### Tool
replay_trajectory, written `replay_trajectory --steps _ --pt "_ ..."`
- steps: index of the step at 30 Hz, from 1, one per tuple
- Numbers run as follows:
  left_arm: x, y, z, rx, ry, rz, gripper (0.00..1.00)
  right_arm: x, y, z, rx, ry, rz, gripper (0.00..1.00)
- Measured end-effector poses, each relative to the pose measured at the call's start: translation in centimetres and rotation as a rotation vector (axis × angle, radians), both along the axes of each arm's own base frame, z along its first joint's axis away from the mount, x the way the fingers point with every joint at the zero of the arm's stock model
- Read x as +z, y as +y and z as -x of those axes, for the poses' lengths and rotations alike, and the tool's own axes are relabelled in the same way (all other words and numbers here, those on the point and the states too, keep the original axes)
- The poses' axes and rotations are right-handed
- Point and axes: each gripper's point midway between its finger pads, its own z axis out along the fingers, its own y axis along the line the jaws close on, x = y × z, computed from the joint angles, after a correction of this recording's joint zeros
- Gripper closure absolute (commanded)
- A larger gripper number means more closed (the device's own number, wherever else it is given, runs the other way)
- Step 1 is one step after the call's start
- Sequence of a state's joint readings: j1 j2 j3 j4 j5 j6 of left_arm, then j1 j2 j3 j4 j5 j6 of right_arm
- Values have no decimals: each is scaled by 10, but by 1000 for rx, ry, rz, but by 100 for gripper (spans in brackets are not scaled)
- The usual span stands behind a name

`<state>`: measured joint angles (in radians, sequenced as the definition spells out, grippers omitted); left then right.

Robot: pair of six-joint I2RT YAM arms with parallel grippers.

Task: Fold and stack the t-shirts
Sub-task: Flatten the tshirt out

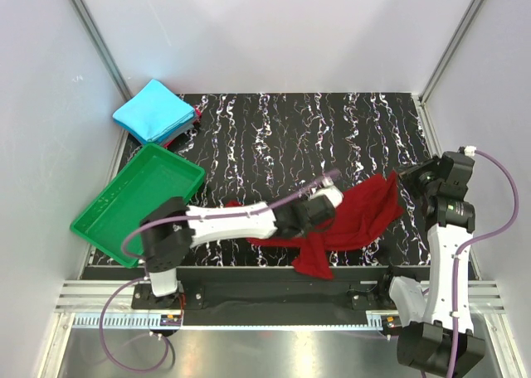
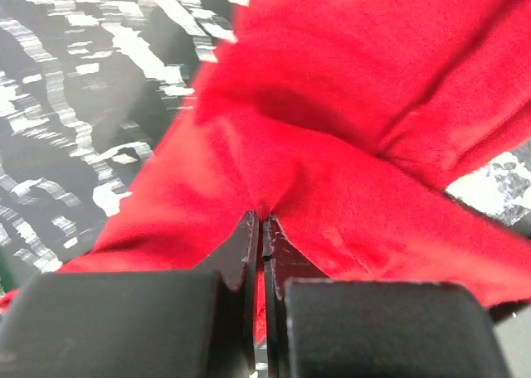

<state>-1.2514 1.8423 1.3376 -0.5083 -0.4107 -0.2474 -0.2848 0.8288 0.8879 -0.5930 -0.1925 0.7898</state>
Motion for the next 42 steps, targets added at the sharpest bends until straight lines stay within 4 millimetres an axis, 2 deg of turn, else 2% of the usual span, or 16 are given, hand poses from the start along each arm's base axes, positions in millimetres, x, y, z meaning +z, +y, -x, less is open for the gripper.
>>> replay_trajectory --steps 6,9,13,19,20,21,22,24,26,29,31,35,36,39,41,42 --pt "65 41 -51 183 -24 149 100 -10 -4 0 -22 27 1 100" --pt "83 70 -79 285 -38 183 100 -10 -5 0 -28 28 0 100" --pt "78 103 -107 375 -19 167 94 -10 -6 0 -39 30 2 100" --pt "47 142 -139 492 27 82 93 -11 -7 0 -44 30 0 100" --pt "44 150 -144 515 34 72 87 -11 -7 0 -44 30 0 100" --pt "43 156 -149 532 38 64 76 -11 -7 0 -43 30 0 100" --pt "47 162 -154 550 36 63 52 -11 -7 0 -43 30 0 100" --pt "60 167 -164 566 17 76 49 -11 -7 0 -43 33 -1 100" --pt "77 161 -171 559 -8 117 49 -13 -7 -1 -42 39 -4 100" --pt "90 145 -157 484 -38 148 53 -17 -6 -1 -35 50 -10 100" --pt "86 128 -124 396 -37 143 58 -20 -5 -1 -34 55 -12 100" --pt "57 105 -52 263 44 132 66 -27 -3 -1 -22 71 -25 100" --pt "46 107 -38 266 72 129 69 -28 -2 -1 -19 75 -28 100" --pt "17 133 -12 340 143 107 74 -29 -1 -3 -12 73 -32 100" --pt "9 146 -1 387 166 122 71 -29 0 -4 -7 68 -34 100" --pt "9 152 3 414 172 147 66 -28 0 -4 -5 66 -35 100"
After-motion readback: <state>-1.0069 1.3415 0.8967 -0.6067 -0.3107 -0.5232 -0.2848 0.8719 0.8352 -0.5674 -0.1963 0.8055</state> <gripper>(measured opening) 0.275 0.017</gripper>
